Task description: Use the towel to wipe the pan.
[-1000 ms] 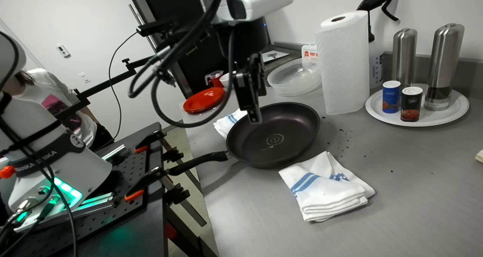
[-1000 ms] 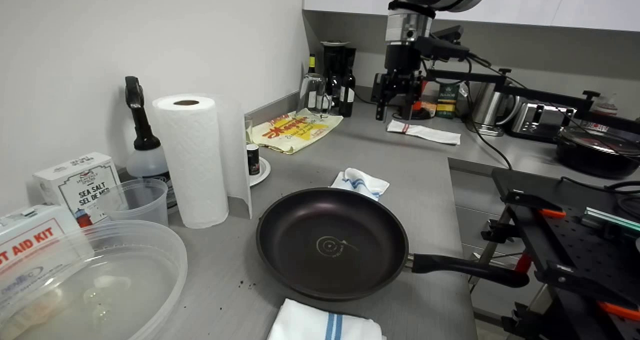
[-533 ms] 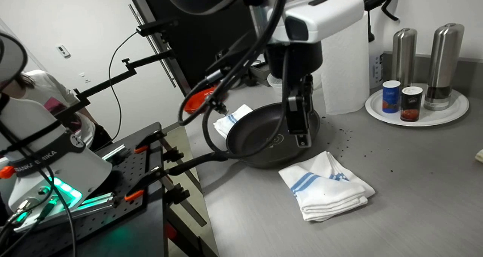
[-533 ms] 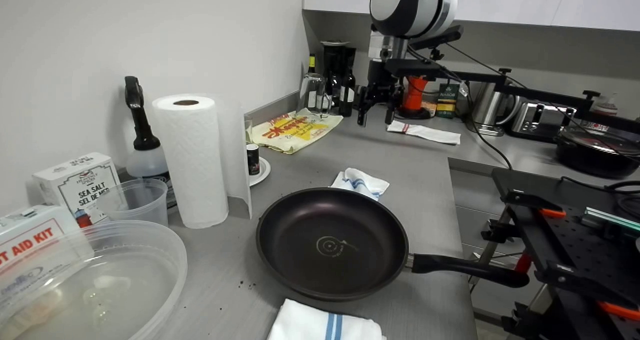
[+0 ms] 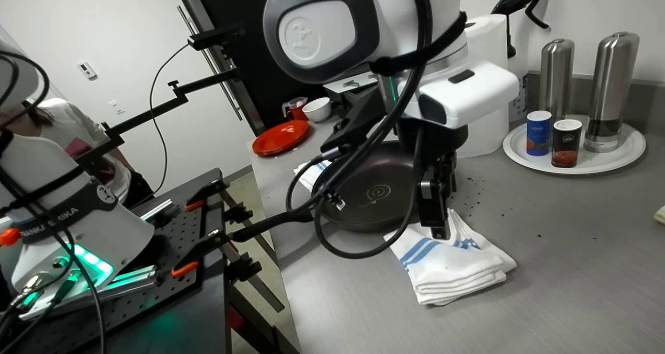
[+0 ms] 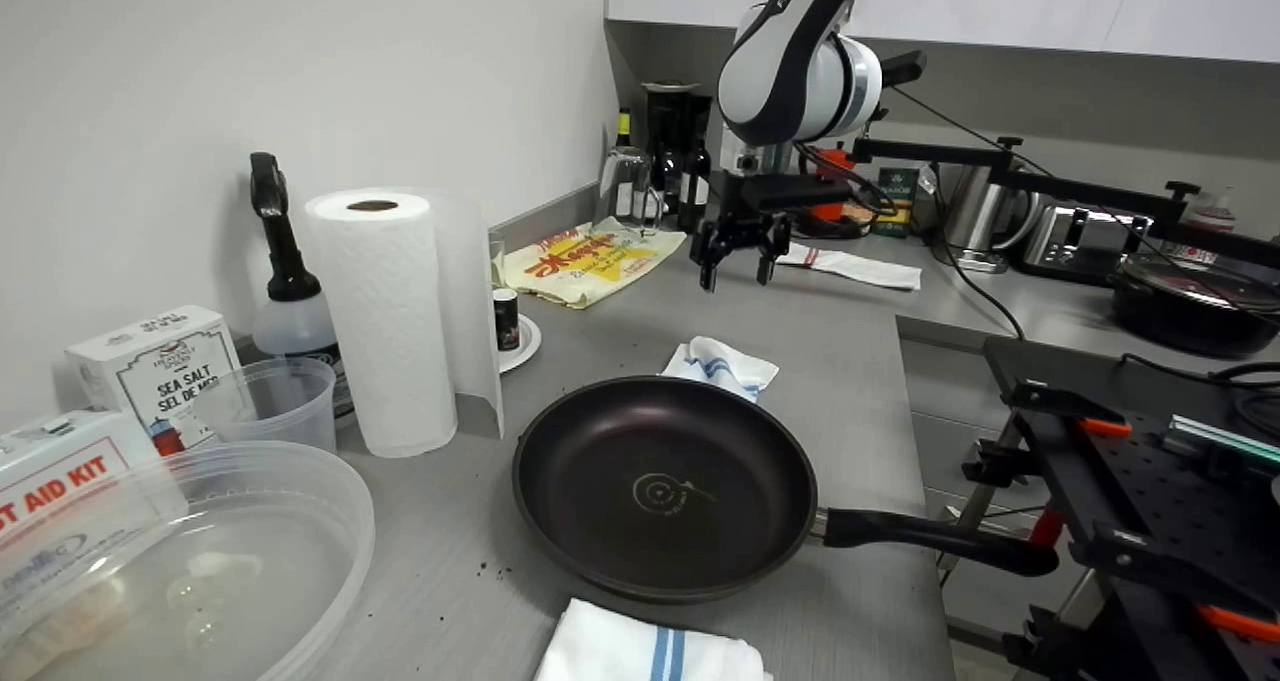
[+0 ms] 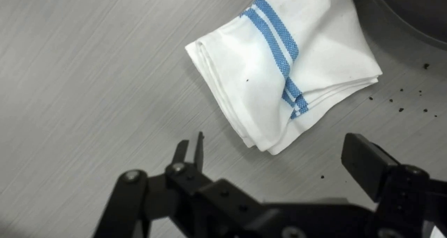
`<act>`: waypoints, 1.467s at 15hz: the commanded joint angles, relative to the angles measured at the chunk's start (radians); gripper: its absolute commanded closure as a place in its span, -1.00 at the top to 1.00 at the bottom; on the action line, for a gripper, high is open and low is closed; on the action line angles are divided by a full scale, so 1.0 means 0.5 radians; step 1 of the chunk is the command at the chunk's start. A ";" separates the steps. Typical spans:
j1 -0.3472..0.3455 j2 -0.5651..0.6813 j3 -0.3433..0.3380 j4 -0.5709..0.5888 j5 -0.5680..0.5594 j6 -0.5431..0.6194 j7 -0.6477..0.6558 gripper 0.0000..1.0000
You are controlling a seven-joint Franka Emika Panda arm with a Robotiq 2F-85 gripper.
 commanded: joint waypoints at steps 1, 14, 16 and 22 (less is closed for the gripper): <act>0.031 0.155 -0.012 0.098 0.041 0.080 0.115 1.00; 0.117 0.429 0.008 0.196 0.140 0.131 0.412 1.00; 0.118 0.470 0.009 0.223 0.152 0.121 0.423 1.00; 0.116 0.598 0.034 0.330 0.177 0.100 0.443 1.00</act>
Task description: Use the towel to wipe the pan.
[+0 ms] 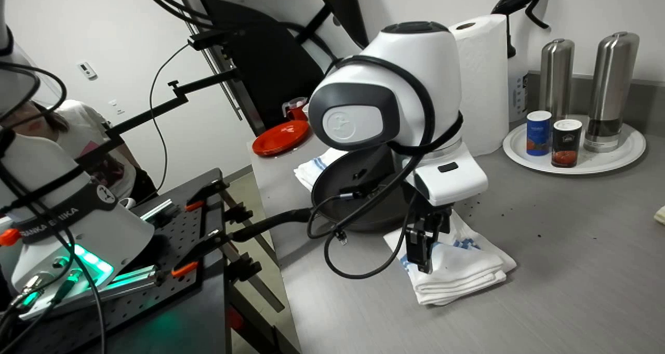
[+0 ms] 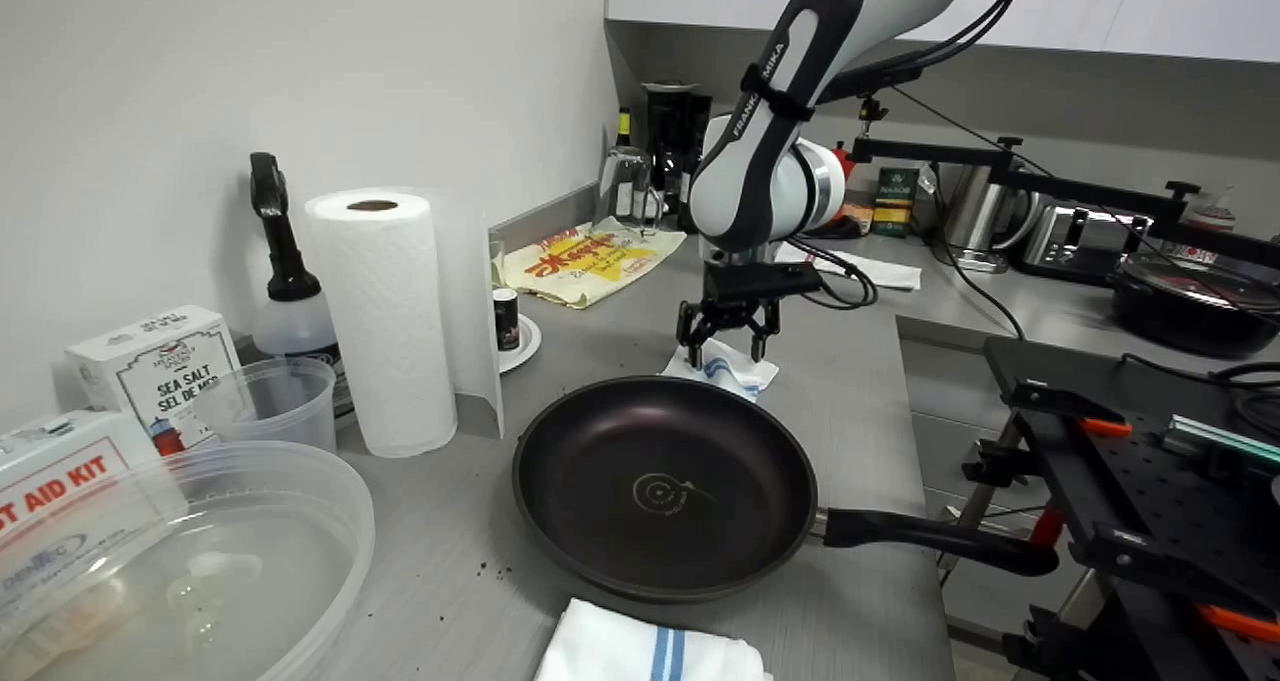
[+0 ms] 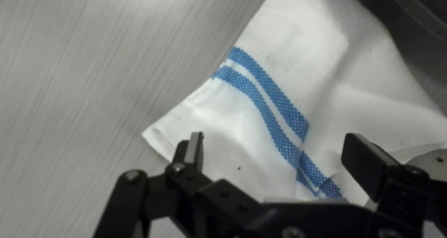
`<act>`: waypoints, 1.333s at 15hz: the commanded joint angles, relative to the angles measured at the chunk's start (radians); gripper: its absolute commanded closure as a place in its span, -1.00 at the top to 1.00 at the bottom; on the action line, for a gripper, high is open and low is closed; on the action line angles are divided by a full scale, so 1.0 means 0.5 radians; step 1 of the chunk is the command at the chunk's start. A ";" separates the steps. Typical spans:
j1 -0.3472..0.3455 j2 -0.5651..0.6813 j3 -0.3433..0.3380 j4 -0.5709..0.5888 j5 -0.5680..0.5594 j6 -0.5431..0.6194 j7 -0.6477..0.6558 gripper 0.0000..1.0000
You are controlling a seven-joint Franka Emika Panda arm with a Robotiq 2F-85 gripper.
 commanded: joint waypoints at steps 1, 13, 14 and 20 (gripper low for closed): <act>0.030 0.114 0.007 0.119 0.065 0.014 0.032 1.00; 0.010 0.252 0.008 0.291 0.069 -0.047 0.038 0.06; 0.009 0.251 0.006 0.293 0.068 -0.050 0.038 -0.07; 0.001 0.241 0.003 0.290 0.070 -0.063 0.039 0.02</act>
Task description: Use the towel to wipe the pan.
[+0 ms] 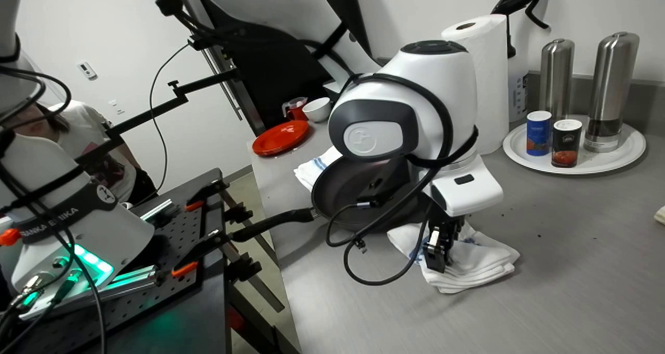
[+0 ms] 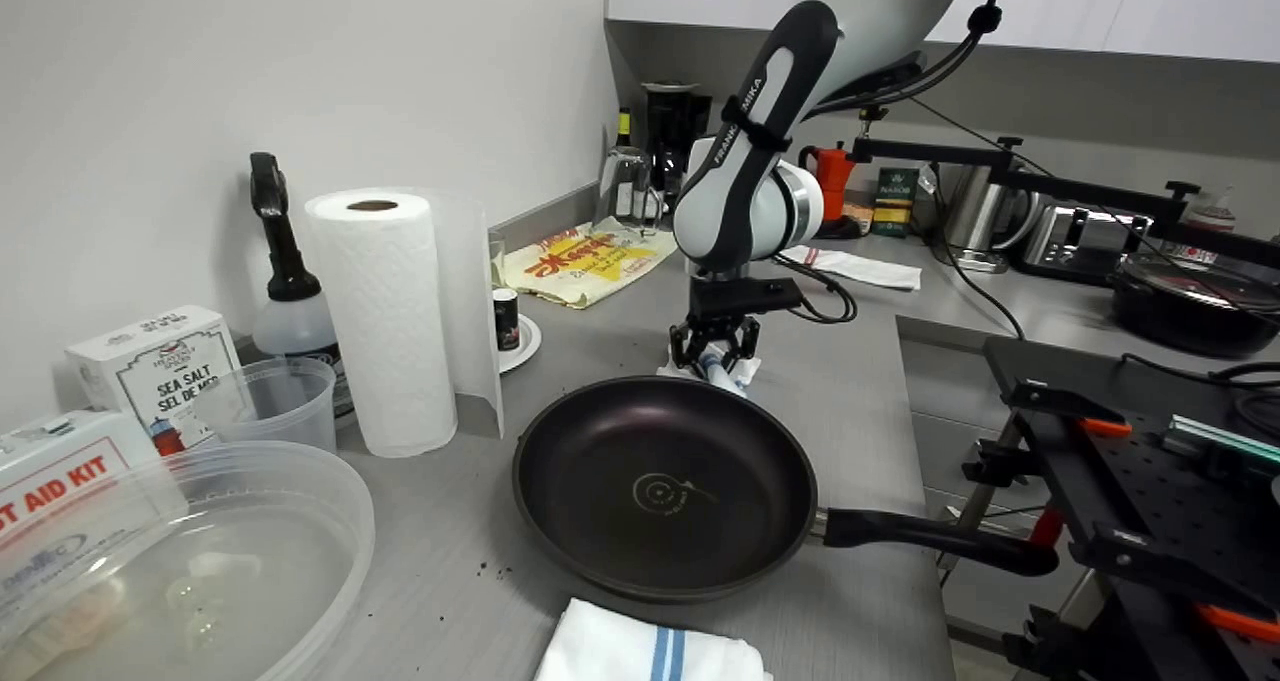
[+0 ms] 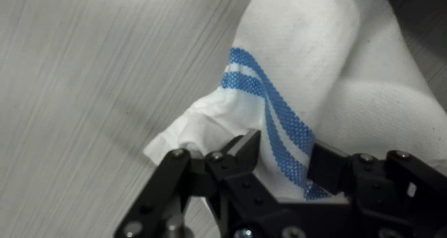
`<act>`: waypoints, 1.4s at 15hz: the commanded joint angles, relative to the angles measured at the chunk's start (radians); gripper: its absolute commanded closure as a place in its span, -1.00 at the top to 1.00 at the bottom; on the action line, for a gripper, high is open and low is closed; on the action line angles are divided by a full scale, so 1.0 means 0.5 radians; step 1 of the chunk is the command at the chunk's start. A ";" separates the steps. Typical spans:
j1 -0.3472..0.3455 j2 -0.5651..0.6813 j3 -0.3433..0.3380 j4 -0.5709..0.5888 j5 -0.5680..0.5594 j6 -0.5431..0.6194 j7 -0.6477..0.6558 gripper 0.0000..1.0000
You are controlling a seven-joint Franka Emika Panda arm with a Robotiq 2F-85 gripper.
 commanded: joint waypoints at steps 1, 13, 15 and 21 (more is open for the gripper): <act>0.009 0.049 -0.009 0.068 0.051 -0.044 0.010 0.01; -0.001 0.040 0.000 0.073 0.056 -0.070 0.002 -0.19; 0.001 0.038 -0.001 0.074 0.055 -0.076 0.003 -0.50; 0.010 0.020 -0.008 0.069 0.049 -0.093 0.005 -0.95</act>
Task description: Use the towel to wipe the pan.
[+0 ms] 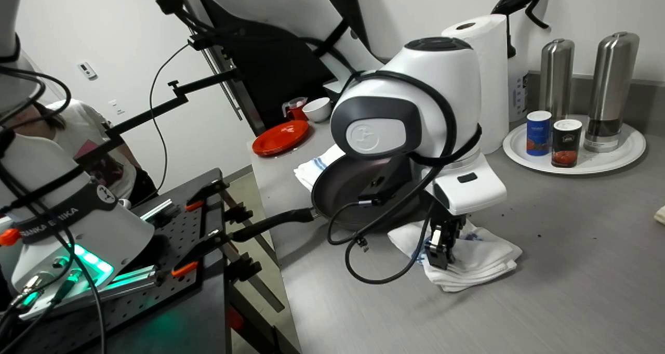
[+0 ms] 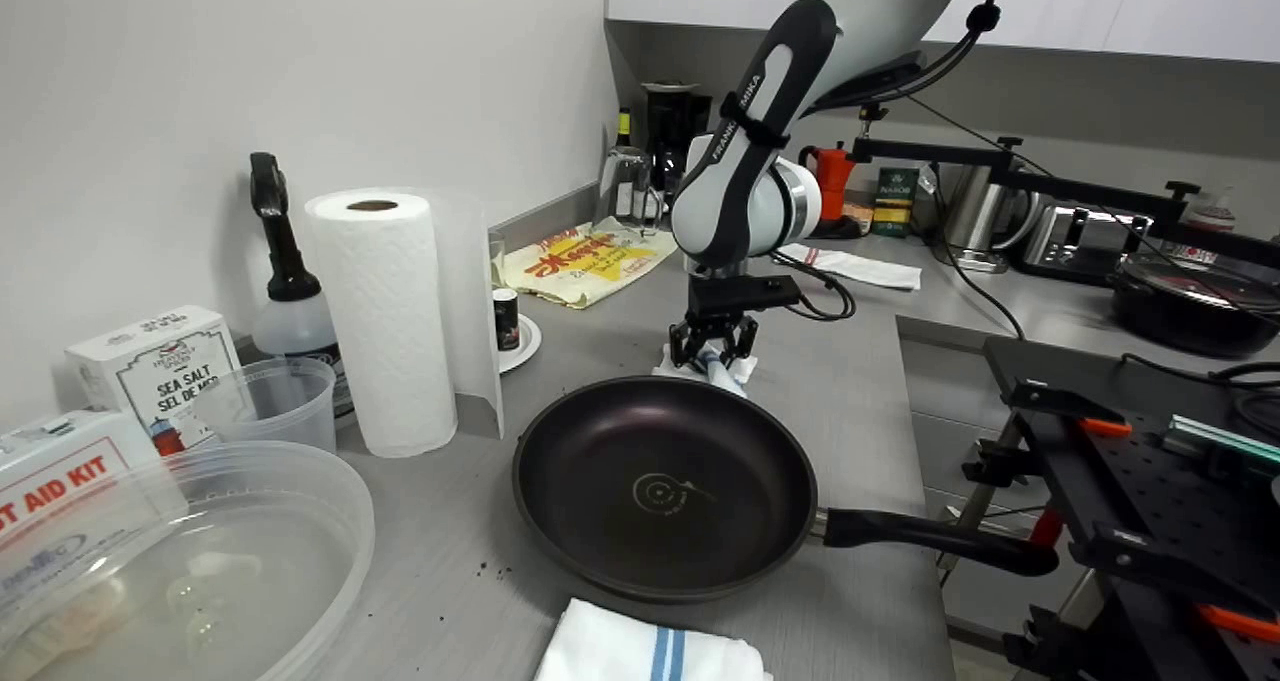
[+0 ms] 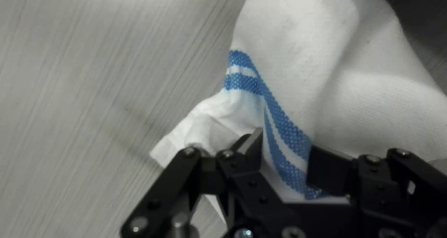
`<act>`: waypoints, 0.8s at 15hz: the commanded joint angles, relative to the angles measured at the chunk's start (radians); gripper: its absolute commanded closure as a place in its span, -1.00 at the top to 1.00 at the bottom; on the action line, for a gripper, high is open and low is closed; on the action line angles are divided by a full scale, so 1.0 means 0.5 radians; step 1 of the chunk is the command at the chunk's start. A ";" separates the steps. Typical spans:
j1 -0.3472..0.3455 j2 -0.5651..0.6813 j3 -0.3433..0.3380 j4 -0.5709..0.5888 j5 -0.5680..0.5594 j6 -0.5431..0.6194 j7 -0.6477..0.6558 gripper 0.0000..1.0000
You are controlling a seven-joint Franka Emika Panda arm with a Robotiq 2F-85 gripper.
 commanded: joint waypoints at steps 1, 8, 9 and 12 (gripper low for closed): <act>0.014 0.017 -0.006 0.044 0.046 -0.057 0.005 -1.00; 0.020 -0.008 -0.012 0.054 0.041 -0.079 0.005 -0.05; 0.019 -0.009 -0.010 0.057 0.042 -0.084 0.004 0.02; 0.016 -0.011 -0.009 0.060 0.043 -0.096 0.004 0.14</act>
